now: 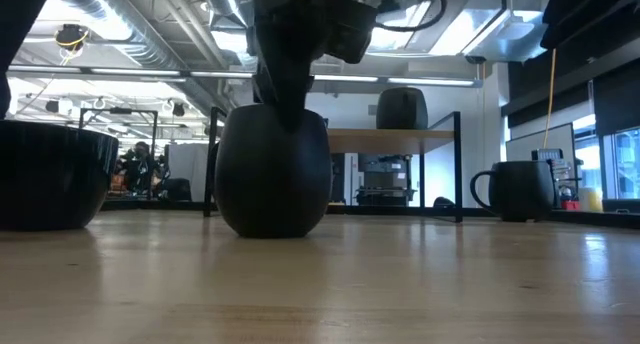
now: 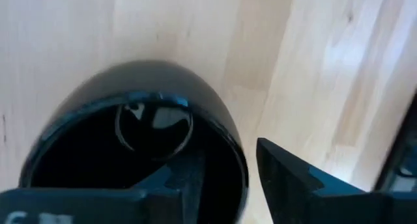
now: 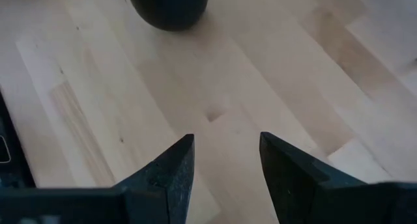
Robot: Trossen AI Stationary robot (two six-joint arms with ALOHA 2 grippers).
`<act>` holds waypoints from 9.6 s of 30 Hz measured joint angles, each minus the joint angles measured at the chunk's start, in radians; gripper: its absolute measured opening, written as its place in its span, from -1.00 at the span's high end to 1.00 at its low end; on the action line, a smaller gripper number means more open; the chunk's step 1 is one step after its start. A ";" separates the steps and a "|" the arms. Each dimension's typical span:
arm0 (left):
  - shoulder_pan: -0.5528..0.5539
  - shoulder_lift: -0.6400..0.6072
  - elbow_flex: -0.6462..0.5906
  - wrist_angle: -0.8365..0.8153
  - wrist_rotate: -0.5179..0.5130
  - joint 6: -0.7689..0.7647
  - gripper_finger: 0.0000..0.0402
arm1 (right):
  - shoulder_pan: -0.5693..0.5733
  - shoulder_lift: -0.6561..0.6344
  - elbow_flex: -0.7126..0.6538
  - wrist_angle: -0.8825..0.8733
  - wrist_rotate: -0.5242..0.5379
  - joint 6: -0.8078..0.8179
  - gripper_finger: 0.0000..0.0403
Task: Place coffee mugs
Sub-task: Put the black mug on the shelf
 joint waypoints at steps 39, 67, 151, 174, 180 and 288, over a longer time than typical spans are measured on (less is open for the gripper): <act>0.193 -0.529 -0.620 0.272 -0.245 0.125 0.31 | 0.012 0.000 0.000 0.044 0.044 -0.129 0.19; -0.032 -0.529 -0.807 0.554 -0.124 -0.031 0.31 | 0.013 0.000 0.000 0.045 0.046 -0.122 0.19; -0.471 0.079 0.025 -0.021 -0.809 -1.164 0.33 | 0.406 0.066 0.000 -0.063 0.035 0.159 0.19; -0.530 0.182 0.020 -0.038 -0.971 -1.258 0.33 | 0.406 0.066 0.000 -0.062 0.054 0.130 0.19; -0.524 0.157 0.021 -0.077 -0.966 -1.267 0.33 | 0.406 0.066 0.000 -0.060 0.054 0.130 0.19; -0.066 -0.208 0.131 0.234 -0.966 -0.122 0.91 | 0.222 -0.167 0.103 -0.417 0.328 0.107 0.19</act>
